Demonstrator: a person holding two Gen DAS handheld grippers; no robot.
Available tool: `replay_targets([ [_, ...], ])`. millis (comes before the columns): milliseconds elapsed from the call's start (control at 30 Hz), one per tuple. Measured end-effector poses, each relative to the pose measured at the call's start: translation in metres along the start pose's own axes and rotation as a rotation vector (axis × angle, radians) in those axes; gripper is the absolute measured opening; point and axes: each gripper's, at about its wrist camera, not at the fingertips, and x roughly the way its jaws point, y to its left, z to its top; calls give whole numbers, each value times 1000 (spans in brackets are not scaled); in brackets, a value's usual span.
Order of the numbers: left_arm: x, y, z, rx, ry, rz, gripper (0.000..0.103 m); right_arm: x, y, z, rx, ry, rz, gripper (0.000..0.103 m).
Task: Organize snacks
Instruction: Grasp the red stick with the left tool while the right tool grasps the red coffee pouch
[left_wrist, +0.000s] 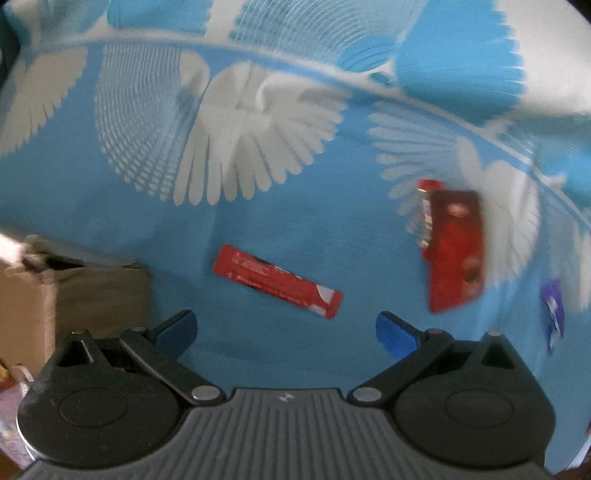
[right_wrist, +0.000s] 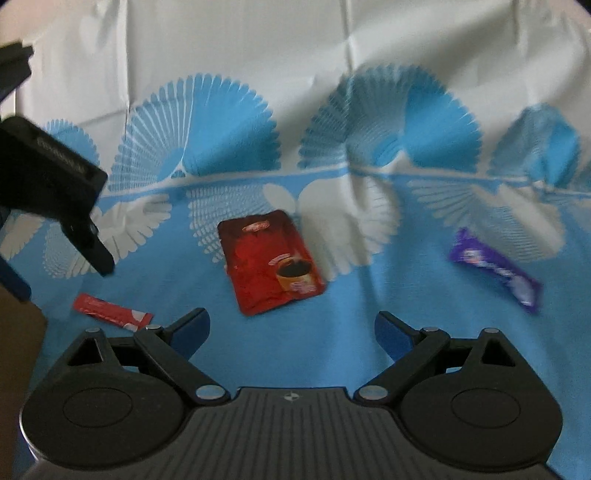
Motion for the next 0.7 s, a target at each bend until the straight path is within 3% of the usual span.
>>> replay_targets([
  [133,30,2,17,-54,42,-2,103,41,2,12,-34,54,30,96],
  [233,49,3,27,-68,76,11,103,63,5,25,-49,44,16,97],
  [333,66,6,30,-72,99,39,103,87,4,35,-42,110,46,101],
  [433,64,5,31,-79,95,43,103,100,12,37,-147,87,9,103],
  [567,64,3,34,-101,101,46,103,99,9,37,-140,61,26,103],
  [633,64,2,35,-104,98,48,103,94,7,34,-161,37,31,93],
  [667,64,3,35,-105,91,49,97,91,6,34,-172,22,41,77],
  [700,59,4,32,-115,73,66,92,85,8,33,-191,10,29,68],
])
